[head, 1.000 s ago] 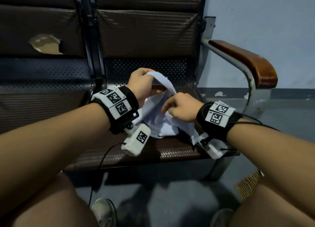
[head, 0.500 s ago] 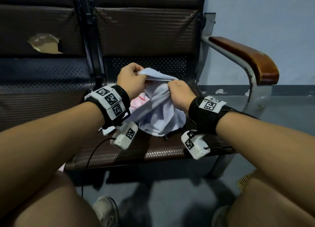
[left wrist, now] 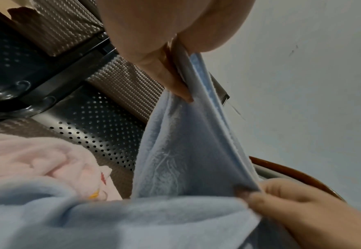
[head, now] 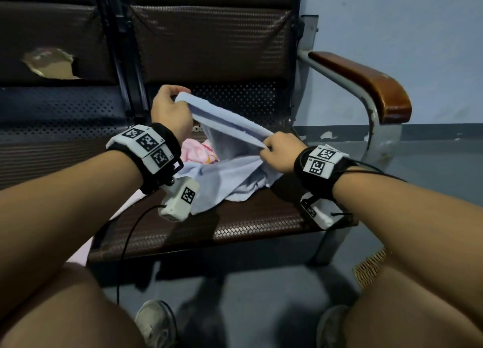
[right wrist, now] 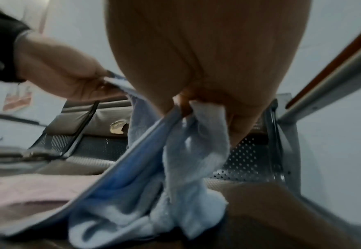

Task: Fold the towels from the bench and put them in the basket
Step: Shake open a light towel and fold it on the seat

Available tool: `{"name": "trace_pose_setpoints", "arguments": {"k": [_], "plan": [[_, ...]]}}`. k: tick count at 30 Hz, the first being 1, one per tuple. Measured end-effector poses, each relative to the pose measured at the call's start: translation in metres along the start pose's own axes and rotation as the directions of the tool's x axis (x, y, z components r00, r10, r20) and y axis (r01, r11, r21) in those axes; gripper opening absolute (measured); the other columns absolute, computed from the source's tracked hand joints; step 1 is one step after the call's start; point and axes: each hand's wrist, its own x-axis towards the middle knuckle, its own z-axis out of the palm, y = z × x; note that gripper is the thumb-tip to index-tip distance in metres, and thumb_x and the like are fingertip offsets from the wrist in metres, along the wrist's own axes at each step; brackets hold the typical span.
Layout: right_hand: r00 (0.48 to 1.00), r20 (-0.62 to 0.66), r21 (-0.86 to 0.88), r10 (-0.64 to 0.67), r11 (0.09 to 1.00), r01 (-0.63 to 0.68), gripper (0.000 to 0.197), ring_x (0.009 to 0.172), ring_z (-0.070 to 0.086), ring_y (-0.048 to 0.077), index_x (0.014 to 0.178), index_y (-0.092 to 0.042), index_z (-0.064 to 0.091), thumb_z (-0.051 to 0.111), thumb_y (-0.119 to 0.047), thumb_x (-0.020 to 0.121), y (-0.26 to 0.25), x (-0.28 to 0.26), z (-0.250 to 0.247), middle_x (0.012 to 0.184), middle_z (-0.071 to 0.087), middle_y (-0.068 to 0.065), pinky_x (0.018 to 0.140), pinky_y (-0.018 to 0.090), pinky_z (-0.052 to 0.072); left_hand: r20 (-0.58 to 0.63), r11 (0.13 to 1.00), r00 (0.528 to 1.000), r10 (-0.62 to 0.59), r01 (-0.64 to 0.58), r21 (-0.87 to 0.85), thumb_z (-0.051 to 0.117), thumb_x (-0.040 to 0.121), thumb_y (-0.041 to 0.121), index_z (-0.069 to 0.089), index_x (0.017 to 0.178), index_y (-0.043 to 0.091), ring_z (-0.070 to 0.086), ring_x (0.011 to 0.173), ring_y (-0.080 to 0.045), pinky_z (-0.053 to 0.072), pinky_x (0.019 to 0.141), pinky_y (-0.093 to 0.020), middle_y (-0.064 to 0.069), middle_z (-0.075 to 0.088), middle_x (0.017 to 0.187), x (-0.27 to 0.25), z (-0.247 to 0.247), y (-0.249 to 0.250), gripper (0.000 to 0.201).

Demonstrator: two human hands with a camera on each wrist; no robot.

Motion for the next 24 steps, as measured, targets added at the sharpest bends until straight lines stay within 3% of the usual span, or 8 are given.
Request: {"name": "trace_pose_setpoints", "arguments": {"k": [3,5,9,11,13,16,19,24], "plan": [[0.993,-0.093,0.262,0.067,0.964,-0.041,0.041,0.068,0.055,0.028,0.066,-0.015,0.051,0.041,-0.03,0.102,0.002,0.002,-0.001,0.067,0.054,0.004,0.06,0.031,0.035,0.041,1.0,0.999,-0.002,0.003,-0.029,0.035,0.081,0.0,0.065,0.1,0.02,0.072,0.086,-0.025,0.062,0.064,-0.036,-0.011,0.068,0.104,0.001,0.0,-0.005,0.04],[0.981,-0.147,0.401,0.128,0.914,-0.059,0.05,0.065,0.054,0.02,0.065,-0.013,0.057,0.041,-0.043,0.102,0.0,0.003,-0.006,0.066,0.057,0.001,0.059,0.033,0.035,0.045,0.997,0.998,-0.034,0.037,-0.069,0.032,0.087,-0.005,0.063,0.104,0.013,0.067,0.058,-0.011,0.057,0.052,-0.028,-0.012,0.066,0.092,0.003,0.002,-0.006,0.039],[0.957,-0.267,0.409,0.112,0.913,0.007,0.041,0.062,0.053,0.021,0.059,-0.012,0.057,0.053,-0.033,0.095,0.005,0.003,-0.013,0.061,0.057,0.003,0.062,0.032,0.039,0.123,0.983,0.983,-0.137,0.15,-0.106,0.037,0.096,0.008,0.063,0.1,0.012,0.042,0.031,-0.007,0.057,0.069,-0.051,0.0,0.052,0.054,0.006,0.004,-0.002,0.027],[0.948,-0.317,0.194,0.034,0.981,0.029,0.03,0.068,0.051,0.026,0.068,-0.01,0.061,0.054,-0.026,0.093,0.012,0.001,-0.014,0.069,0.058,0.006,0.064,0.033,0.038,0.159,0.974,0.974,-0.164,0.186,-0.133,0.041,0.096,0.012,0.059,0.078,0.016,0.04,0.031,-0.007,0.054,0.075,-0.051,0.007,0.046,0.041,0.005,0.003,0.0,0.026],[0.952,-0.307,0.034,0.013,0.999,-0.002,0.026,0.074,0.048,0.027,0.075,-0.01,0.064,0.053,-0.024,0.093,0.02,-0.001,-0.016,0.076,0.056,0.008,0.067,0.033,0.038,0.177,0.973,0.971,-0.164,0.189,-0.136,0.041,0.096,0.01,0.059,0.075,0.016,0.046,0.035,-0.007,0.056,0.077,-0.048,0.004,0.052,0.049,0.003,0.003,-0.001,0.028],[0.975,-0.198,-0.008,0.1,0.995,-0.104,0.03,0.073,0.05,0.03,0.06,-0.015,0.054,0.058,-0.024,0.088,0.031,-0.003,-0.018,0.065,0.05,0.005,0.066,0.033,0.038,0.201,0.978,0.968,-0.149,0.175,-0.114,0.034,0.097,-0.001,0.063,0.1,0.001,0.07,0.066,-0.024,0.062,0.069,-0.042,-0.018,0.067,0.089,0.002,0.002,-0.007,0.029],[0.989,-0.037,-0.074,0.144,0.987,-0.146,0.032,0.068,0.057,0.03,0.055,-0.013,0.054,0.066,-0.026,0.081,0.031,-0.004,-0.015,0.059,0.052,0.006,0.058,0.031,0.039,0.183,0.974,0.971,-0.156,0.182,-0.132,0.038,0.094,-0.008,0.064,0.115,-0.001,0.071,0.085,-0.033,0.063,0.069,-0.042,-0.021,0.069,0.101,0.003,-0.001,-0.009,0.034],[0.982,0.028,0.003,0.184,0.983,-0.184,0.031,0.073,0.059,0.032,0.063,-0.013,0.058,0.056,-0.026,0.091,0.031,-0.004,-0.011,0.066,0.055,0.008,0.064,0.031,0.042,0.277,0.933,0.925,-0.259,0.314,-0.175,0.066,0.088,0.015,0.069,0.085,0.016,0.063,0.079,-0.023,0.05,0.07,-0.033,-0.007,0.067,0.089,0.011,-0.002,0.0,0.005]]}}
